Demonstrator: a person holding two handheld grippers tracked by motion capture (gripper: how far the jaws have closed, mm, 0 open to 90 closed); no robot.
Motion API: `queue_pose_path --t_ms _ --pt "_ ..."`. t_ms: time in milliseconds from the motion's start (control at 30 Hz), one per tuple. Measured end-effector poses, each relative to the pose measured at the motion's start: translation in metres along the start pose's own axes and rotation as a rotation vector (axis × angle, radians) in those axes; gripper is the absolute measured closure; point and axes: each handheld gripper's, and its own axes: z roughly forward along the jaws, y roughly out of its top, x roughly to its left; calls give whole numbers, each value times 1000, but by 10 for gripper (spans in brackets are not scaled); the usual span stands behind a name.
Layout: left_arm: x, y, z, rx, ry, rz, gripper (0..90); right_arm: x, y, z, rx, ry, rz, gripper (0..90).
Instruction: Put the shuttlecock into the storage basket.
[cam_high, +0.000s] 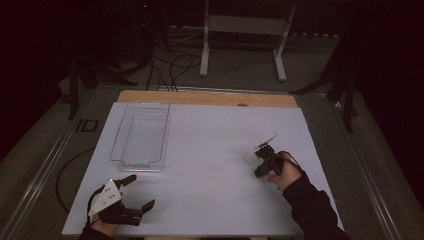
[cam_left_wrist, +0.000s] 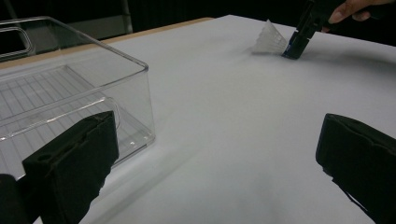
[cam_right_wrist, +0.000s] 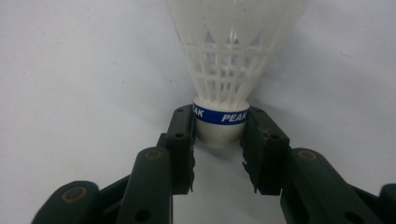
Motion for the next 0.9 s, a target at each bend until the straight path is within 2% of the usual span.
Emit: queue_pose_path --t_ms 100,133,267,333,400,467,500,600,633,667,700,733,767,800,833,867,900 --pt "0 0 0 0 0 0 1 1 0 -1 9 -7 -16 658" --pt "0 0 0 0 0 -1 1 1 0 -1 14 -7 -35 659" --pt "0 0 0 -1 0 -1 1 1 0 -4 15 7 -66 660" --pt "0 0 0 0 0 0 1 1 0 -8 2 10 -113 660" --pt "0 0 0 0 0 -1 1 2 0 -11 0 7 -138 660" --pt "0 0 0 0 0 -1 1 4 -1 -13 -13 8 -189 660" --pt "0 0 0 1 1 0 1 5 -1 -14 -12 11 -196 661" --pt "0 0 0 1 0 0 1 6 -2 -15 -22 44 -244 661" --pt "0 0 0 -1 0 -1 1 6 -2 -16 -32 52 -270 660" --pt "0 0 0 -1 0 -1 1 8 -2 -17 -42 84 -295 660" --pt "0 0 0 0 0 -1 1 8 -2 -17 -29 94 -304 661" --pt "0 0 0 0 0 -1 1 9 -2 -16 -18 115 -345 661" --pt "0 0 0 1 0 -1 1 9 -2 -16 -9 130 -362 660" --pt "0 0 0 1 0 0 1 11 -3 -16 10 146 -409 661" --pt "0 0 0 0 0 -1 1 12 -4 -15 15 132 -440 660" --pt "0 0 0 0 0 -1 1 16 -5 -16 21 82 -482 660" --pt "0 0 0 0 0 -1 1 19 -6 -16 32 66 -501 660"
